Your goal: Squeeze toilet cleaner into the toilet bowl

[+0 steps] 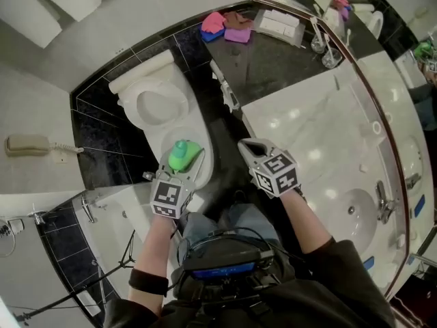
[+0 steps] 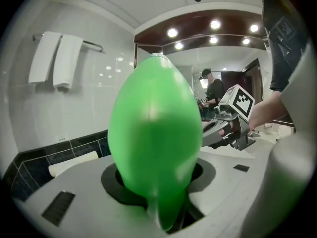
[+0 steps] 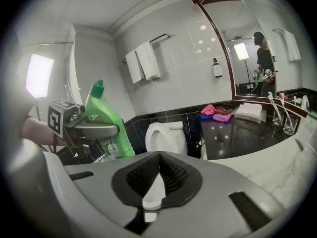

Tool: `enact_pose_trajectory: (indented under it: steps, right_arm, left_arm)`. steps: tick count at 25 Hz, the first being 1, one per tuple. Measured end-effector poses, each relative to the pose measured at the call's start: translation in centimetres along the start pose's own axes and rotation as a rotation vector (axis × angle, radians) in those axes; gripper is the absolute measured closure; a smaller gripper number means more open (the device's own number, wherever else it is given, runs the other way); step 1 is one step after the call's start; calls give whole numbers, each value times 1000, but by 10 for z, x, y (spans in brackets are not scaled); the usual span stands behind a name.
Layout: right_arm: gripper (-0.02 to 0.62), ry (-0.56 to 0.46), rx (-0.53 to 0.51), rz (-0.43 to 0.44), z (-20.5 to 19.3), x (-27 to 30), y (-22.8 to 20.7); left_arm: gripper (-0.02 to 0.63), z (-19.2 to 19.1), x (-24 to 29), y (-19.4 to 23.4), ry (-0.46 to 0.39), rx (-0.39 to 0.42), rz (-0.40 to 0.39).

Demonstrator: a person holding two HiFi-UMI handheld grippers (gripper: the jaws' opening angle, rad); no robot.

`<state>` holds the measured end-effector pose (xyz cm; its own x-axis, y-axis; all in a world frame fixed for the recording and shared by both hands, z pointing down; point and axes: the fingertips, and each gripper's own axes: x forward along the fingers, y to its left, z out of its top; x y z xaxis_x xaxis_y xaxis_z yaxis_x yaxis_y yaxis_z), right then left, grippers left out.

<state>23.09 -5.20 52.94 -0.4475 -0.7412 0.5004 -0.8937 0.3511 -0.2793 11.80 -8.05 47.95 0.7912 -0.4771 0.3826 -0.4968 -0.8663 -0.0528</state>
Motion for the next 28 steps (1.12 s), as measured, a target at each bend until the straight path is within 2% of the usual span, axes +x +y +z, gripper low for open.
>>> enact_pose_trajectory:
  steps: [9,15,18,28]
  right_arm:
    - [592,-8,96,-133,-2,-13,-80]
    - [592,23,118,-205,-3,-7,-125]
    - [592,27,135,-226,3,-1,-146]
    - [592,51,181,-261,14,41,-211]
  left_arm:
    - [421,28,96,-19,-17,67,-103]
    - [421,33,161,-15,-34,62,-159]
    - [420,39,195,-14,-36,72,-202]
    - [420,50,295,17,-62,88,-256]
